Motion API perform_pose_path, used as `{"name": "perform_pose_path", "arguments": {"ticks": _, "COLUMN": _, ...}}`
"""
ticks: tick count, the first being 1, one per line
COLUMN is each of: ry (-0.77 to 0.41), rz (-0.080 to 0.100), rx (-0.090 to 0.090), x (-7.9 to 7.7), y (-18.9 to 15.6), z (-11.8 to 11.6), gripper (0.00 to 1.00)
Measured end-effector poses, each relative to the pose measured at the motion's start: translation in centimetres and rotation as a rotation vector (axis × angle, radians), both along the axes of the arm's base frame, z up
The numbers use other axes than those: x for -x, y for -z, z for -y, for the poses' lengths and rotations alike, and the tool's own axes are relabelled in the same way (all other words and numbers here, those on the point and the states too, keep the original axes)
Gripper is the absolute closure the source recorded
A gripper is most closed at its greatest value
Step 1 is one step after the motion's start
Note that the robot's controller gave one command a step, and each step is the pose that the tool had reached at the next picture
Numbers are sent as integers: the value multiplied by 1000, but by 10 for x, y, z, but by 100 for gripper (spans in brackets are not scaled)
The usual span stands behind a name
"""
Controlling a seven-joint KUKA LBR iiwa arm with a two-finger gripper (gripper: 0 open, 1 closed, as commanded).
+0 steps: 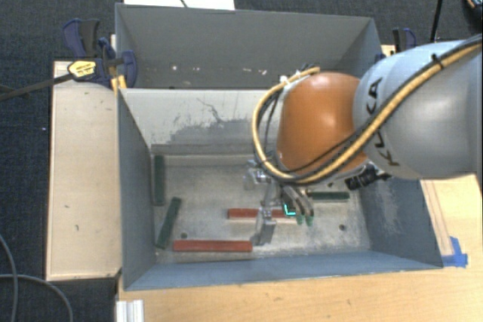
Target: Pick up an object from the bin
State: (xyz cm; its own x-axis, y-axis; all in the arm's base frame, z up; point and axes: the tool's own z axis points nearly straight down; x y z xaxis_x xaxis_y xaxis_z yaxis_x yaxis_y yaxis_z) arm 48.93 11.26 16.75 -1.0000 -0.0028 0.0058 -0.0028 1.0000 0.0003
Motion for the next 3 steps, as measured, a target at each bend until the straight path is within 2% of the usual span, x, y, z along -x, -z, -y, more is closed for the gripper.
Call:
{"name": "perform_pose_path", "arguments": {"ticks": 1, "ry": -205, "rz": 7, "rx": 0, "x": -64, "y": 98, "z": 21, "gripper": 0}}
{"name": "perform_pose_path", "arguments": {"ticks": 2, "ry": -151, "rz": 14, "rx": -1, "x": -59, "y": 36, "z": 32, "gripper": 0}}
{"name": "perform_pose_path", "arguments": {"ticks": 3, "ry": -225, "rz": 1, "rx": -1, "x": -32, "y": 101, "z": 45, "gripper": 0}}
